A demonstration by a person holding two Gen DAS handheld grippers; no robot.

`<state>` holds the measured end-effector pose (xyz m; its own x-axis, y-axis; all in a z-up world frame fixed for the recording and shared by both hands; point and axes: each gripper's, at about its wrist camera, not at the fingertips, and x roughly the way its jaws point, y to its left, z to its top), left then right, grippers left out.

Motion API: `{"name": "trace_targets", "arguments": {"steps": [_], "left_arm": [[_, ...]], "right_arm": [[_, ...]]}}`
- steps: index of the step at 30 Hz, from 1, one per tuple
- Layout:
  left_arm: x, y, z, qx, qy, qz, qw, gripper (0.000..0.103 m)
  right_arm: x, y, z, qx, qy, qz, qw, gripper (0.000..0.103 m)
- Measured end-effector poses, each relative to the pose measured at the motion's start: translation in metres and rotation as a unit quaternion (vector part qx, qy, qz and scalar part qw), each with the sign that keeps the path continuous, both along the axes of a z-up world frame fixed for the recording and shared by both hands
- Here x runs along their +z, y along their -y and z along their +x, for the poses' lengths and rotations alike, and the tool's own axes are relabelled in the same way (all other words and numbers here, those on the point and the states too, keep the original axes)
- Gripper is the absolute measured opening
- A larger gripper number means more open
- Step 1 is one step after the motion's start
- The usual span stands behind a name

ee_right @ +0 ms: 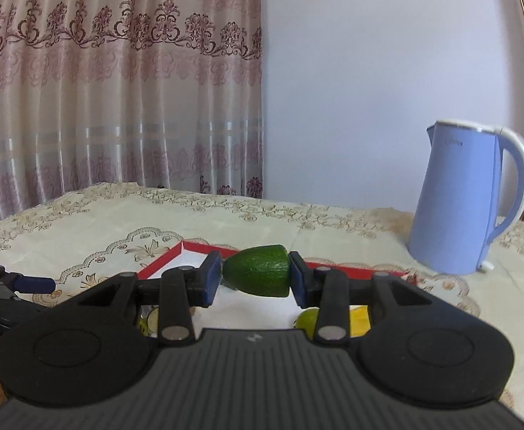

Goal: Organize fruits
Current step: 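Carry the green cucumber piece over the tray with the right gripper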

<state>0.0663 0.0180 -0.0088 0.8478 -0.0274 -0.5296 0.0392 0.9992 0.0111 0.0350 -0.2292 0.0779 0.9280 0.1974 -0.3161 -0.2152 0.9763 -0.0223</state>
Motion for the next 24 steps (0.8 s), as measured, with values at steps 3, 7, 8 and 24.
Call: {"name": "trace_targets", "arguments": {"steps": [3, 7, 8, 24], "left_arm": [[0.0, 0.0, 0.001, 0.0, -0.001, -0.002, 1.0, 0.1], [0.001, -0.002, 0.002, 0.006, -0.003, -0.005, 1.0, 0.1], [0.001, -0.002, 0.002, 0.008, -0.002, -0.005, 1.0, 0.1], [-0.002, -0.001, 0.001, 0.02, 0.008, 0.014, 0.9997, 0.101]], "right_arm": [[-0.007, 0.002, 0.001, 0.004, -0.007, 0.005, 1.0, 0.038], [-0.01, 0.003, 0.002, 0.011, -0.007, 0.017, 1.0, 0.038], [-0.01, 0.003, 0.002, 0.011, -0.007, 0.017, 1.0, 0.038], [-0.02, 0.003, 0.004, 0.01, -0.014, 0.015, 1.0, 0.038]]}}
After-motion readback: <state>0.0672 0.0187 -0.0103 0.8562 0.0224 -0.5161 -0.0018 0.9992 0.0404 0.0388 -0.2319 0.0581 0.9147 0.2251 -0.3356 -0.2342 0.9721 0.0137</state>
